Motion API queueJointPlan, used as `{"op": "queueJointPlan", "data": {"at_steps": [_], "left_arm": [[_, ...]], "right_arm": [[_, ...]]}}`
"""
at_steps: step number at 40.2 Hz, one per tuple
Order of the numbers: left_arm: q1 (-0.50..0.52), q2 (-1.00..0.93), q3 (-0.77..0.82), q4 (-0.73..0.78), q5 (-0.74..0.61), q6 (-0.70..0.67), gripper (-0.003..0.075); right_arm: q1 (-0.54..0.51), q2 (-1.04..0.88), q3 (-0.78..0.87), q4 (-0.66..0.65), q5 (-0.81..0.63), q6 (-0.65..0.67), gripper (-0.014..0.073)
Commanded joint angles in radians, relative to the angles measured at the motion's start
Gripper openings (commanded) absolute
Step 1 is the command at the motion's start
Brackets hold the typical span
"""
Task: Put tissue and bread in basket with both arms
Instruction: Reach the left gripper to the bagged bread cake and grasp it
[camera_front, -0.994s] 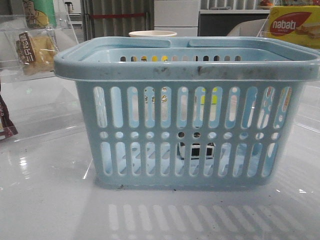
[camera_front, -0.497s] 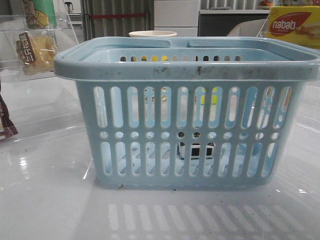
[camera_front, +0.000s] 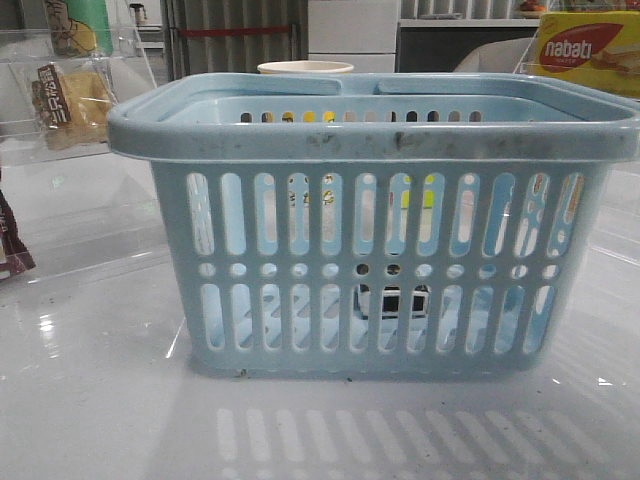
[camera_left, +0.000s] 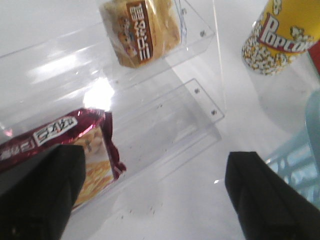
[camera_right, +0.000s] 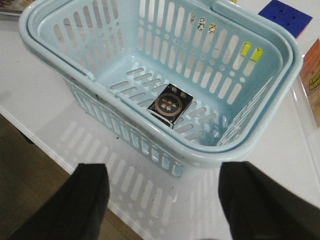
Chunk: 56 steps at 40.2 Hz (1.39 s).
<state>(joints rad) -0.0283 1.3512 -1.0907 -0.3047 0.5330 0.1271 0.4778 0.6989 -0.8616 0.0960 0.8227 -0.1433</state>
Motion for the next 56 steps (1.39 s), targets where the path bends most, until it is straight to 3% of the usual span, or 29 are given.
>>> {"op": "queueJointPlan", "data": {"at_steps": [1, 19, 29, 46, 56], "left_arm": [[0.015, 0.071, -0.116, -0.074, -0.098, -0.002, 0.0624], [0.02, 0.388, -0.391, -0.08, -0.162, -0.002, 0.0623], [0.02, 0.466, -0.402, -0.071, -0.257, -0.002, 0.0623], [0.02, 0.52, -0.402, -0.071, -0.289, -0.002, 0.0618], [0.018, 0.52, -0.402, -0.071, -0.285, -0.002, 0.0392]], "right_arm": [[0.0, -0.002, -0.027, -0.004, -0.066, -0.011, 0.0564], [0.0, -0.002, -0.027, -0.004, -0.066, -0.011, 0.0564], [0.0, -0.002, -0.027, -0.004, -0.066, -0.011, 0.0564], [0.0, -0.002, -0.027, -0.004, -0.066, -0.011, 0.0564], [0.0, -0.002, -0.027, -0.004, -0.066, -0.011, 0.0564]]}}
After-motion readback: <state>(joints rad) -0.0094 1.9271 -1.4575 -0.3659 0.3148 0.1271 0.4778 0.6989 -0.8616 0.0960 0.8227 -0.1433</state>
